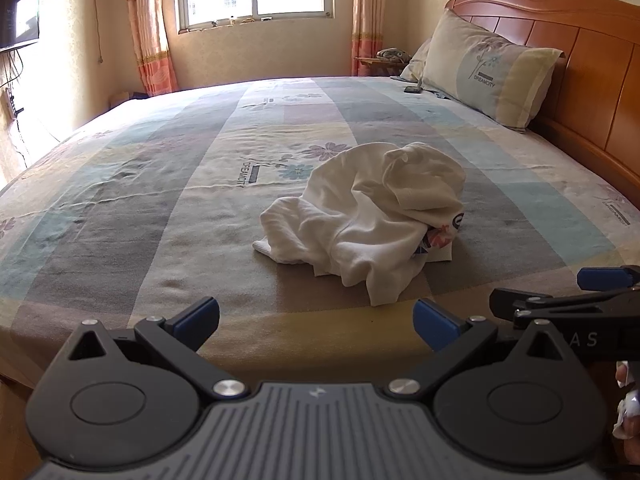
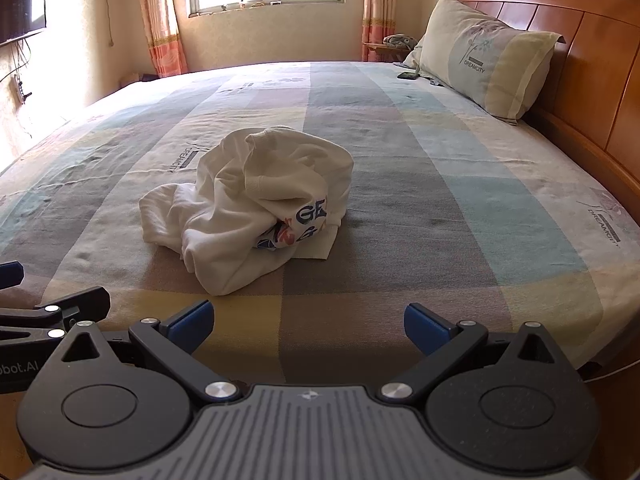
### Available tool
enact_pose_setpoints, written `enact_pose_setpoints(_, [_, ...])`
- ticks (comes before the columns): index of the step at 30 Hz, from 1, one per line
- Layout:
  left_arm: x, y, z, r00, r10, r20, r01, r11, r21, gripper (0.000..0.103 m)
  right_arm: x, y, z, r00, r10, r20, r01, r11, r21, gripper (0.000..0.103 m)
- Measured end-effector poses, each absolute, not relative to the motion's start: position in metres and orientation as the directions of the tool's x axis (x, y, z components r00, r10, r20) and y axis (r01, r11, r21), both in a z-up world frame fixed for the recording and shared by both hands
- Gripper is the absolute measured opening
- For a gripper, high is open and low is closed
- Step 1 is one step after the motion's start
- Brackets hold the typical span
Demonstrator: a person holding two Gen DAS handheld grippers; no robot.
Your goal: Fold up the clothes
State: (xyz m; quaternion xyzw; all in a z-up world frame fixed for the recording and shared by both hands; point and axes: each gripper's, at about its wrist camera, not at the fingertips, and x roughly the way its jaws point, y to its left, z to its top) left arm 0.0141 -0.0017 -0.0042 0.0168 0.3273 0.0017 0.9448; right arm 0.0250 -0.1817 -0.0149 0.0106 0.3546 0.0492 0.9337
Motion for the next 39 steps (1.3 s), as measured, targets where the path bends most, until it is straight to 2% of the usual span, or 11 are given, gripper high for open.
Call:
enact_pose_setpoints(20, [0.088,0.002,-0.043,0.721,0.002,-0.693,0.012,1.0,0.014,0.102,0.089,-0.182,-0.054,0.713,0.122,-0.691,-0.095,0.992,0.077,0.103])
enact_pose_setpoints(31, [0.149,0.006,-0.035,0.691,-0.005,-0.722,0.034,0.999,0.026,0.102,0.146,-0.174,-0.053,0.704,0.112,-0.701,-0.094,0.993,0.065,0.103])
enact_pose_setpoints(39, [0.199,0.003,-0.036,0.652,-0.025,-0.758,0.063,0.998,0.022,0.102,0.194,-0.172,-0.054,0.648,0.108,-0.754,-0.106,0.993,0.052,0.103])
